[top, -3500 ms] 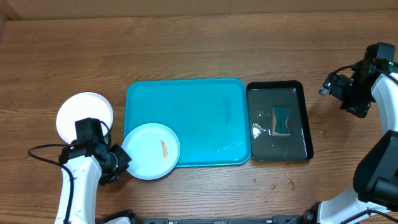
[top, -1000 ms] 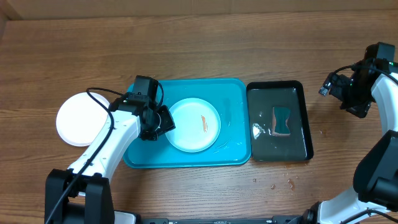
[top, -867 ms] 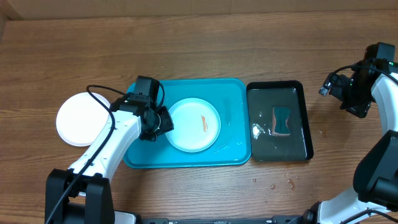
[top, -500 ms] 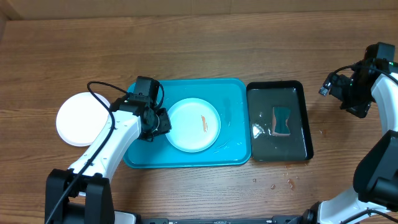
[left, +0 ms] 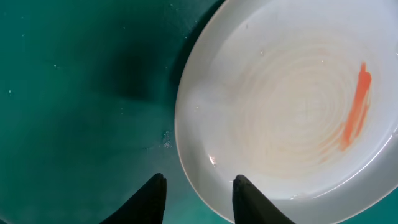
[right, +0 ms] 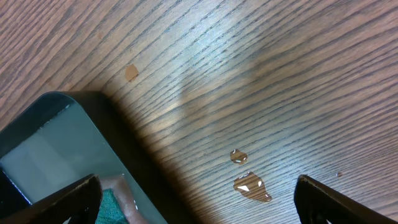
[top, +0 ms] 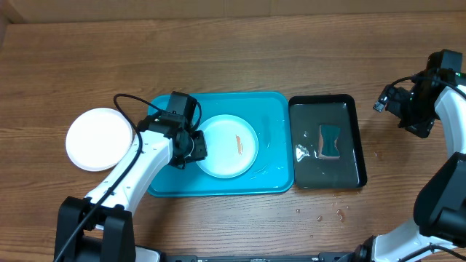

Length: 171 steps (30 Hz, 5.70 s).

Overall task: Clean dirty plates on tray and stack at the side
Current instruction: 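Grasp the white plate rim with the left gripper and hold it, then lower the right gripper into the black tray onto the sponge, then grasp the green sponge with the right gripper and lift it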

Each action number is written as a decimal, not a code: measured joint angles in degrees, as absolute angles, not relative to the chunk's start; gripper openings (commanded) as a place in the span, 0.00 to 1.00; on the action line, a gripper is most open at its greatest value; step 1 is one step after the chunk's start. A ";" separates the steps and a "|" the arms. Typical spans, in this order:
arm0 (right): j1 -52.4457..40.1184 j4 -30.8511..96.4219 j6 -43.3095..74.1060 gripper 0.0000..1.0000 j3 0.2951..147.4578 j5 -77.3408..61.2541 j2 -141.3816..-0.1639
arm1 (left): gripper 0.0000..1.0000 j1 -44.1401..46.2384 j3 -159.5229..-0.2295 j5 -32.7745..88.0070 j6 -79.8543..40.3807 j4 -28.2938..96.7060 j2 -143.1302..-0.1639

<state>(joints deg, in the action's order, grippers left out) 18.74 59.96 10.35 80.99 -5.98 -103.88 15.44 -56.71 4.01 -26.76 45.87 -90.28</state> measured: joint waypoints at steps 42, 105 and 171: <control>-7.38 67.24 11.35 0.56 77.80 0.45 -103.88 | 0.47 15.77 -56.62 3.14 -28.34 44.75 -90.28; -7.38 50.15 9.21 0.04 65.14 0.36 -103.88 | 0.34 15.77 -56.62 1.39 -28.34 40.91 -96.38; -7.38 50.11 8.97 0.04 65.14 0.38 -103.88 | 0.04 15.77 -57.67 6.04 -28.58 40.05 -99.55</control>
